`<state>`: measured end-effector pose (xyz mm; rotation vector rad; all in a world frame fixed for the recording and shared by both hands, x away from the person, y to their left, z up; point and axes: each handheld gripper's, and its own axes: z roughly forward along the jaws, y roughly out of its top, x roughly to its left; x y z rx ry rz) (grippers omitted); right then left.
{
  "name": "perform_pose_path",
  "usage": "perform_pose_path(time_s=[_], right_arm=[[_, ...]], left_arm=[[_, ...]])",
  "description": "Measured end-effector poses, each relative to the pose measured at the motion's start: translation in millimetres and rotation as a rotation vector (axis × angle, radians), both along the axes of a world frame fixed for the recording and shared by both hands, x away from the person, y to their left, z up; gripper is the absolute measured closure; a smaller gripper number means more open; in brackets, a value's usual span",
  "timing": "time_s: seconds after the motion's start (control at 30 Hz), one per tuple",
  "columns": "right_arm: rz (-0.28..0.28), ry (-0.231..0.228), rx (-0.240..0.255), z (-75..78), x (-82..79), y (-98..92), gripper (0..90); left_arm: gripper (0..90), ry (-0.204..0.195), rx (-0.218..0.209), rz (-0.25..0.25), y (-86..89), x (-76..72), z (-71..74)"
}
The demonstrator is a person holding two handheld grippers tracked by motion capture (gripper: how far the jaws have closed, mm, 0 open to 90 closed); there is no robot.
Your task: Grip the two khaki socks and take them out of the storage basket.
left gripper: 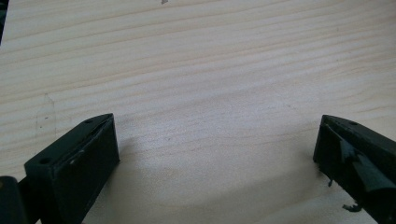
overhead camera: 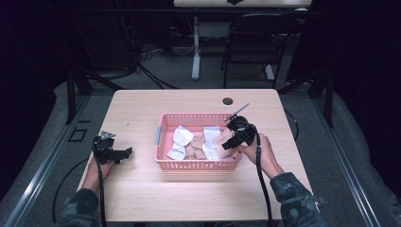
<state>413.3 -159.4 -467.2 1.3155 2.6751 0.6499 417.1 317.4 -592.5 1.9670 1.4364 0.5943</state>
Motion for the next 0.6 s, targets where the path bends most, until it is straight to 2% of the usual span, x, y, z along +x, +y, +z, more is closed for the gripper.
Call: perform_pose_path(time_s=[0.03,0.1,0.17,0.27,0.3,0.33,0.37,0.4,0.5,0.6], right_arm=[[0.011,-0.001,-0.028,-1.9,1.2,1.8,55.3],[-0.002,-0.017,-0.025,-4.8,1.1,3.9,58.8],[-0.003,-0.027,-0.063,-6.8,2.2,3.9,63.2],[-0.008,-0.026,-0.066,-8.3,3.1,4.0,67.0],[-0.023,-0.029,-0.059,-9.8,3.2,4.1,73.0],[-0.023,-0.029,-0.059,-9.8,3.2,4.1,73.0],[-0.009,-0.023,-0.07,-8.7,4.3,2.8,79.3],[-0.009,-0.023,-0.07,-8.7,4.3,2.8,79.3],[0.0,-0.042,-0.071,-7.0,2.3,4.0,86.6],[0.007,-0.058,-0.057,-4.1,0.1,5.4,87.8]], left_arm=[[0.0,0.0,0.0,0.0,0.0,0.0,0.0],[0.0,0.0,0.0,0.0,0.0,0.0,0.0],[0.0,0.0,0.0,0.0,0.0,0.0,0.0],[0.0,0.0,0.0,0.0,0.0,0.0,0.0],[0.0,0.0,0.0,0.0,0.0,0.0,0.0],[0.0,0.0,0.0,0.0,0.0,0.0,0.0],[0.0,0.0,0.0,0.0,0.0,0.0,0.0],[0.0,0.0,0.0,0.0,0.0,0.0,0.0],[0.0,0.0,0.0,0.0,0.0,0.0,0.0],[0.0,0.0,0.0,0.0,0.0,0.0,0.0]])
